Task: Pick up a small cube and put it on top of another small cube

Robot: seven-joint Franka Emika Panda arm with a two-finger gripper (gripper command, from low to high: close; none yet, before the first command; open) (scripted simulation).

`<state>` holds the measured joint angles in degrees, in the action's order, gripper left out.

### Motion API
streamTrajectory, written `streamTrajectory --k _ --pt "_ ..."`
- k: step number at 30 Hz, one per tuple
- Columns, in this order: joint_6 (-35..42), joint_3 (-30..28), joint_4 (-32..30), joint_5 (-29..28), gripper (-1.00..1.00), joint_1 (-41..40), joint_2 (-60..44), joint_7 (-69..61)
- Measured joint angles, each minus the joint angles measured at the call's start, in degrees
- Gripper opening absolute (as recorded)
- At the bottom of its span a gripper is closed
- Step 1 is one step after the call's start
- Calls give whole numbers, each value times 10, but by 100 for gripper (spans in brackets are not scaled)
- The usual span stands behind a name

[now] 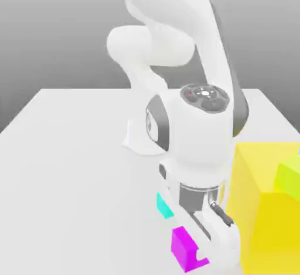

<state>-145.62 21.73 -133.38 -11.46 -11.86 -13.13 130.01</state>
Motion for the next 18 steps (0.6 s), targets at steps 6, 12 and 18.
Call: streamTrajectory --k 6,12,18 --pt "163 43 84 62 -100 42 89 27" --pt "275 69 142 119 -100 108 146 51" --pt "223 58 109 109 100 132 124 62"
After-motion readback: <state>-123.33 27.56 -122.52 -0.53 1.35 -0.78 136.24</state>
